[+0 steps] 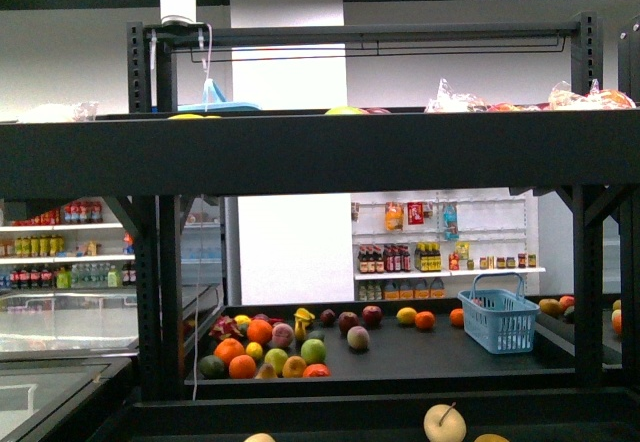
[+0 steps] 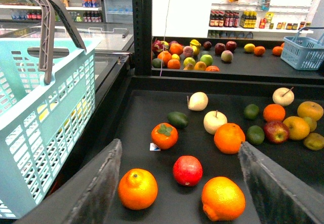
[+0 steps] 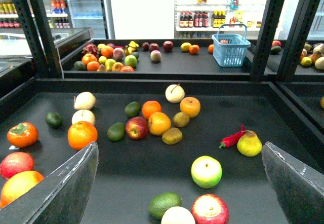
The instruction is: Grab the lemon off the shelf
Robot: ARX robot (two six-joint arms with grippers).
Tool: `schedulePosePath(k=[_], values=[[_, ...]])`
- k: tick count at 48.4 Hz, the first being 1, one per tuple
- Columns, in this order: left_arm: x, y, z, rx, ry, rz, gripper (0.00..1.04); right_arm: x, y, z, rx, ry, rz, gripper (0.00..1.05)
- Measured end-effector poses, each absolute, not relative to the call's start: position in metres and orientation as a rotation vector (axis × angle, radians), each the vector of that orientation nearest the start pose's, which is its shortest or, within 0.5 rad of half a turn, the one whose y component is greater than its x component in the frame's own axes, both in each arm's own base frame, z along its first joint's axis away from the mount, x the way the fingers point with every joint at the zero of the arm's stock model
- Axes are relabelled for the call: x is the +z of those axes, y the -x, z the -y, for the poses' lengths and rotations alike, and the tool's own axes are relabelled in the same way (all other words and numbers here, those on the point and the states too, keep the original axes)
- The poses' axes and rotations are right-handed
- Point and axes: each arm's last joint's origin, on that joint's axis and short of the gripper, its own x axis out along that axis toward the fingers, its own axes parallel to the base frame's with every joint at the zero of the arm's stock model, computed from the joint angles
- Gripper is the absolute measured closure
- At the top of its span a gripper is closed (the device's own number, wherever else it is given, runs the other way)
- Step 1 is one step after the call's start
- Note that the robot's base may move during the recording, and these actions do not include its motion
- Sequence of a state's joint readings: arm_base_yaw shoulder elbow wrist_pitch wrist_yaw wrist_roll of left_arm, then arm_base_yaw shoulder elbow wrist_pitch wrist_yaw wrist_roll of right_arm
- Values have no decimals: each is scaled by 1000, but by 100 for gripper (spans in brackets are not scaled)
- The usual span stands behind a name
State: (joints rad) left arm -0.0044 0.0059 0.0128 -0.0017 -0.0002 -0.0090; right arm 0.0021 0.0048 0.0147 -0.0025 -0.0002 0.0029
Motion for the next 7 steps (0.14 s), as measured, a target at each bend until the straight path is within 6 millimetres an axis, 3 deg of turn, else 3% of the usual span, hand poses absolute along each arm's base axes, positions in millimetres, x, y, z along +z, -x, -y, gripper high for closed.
schedulePosePath(k=[7], values=[[167, -97, 0, -4, 7, 5, 6, 168, -97, 0, 3, -3, 7, 8]])
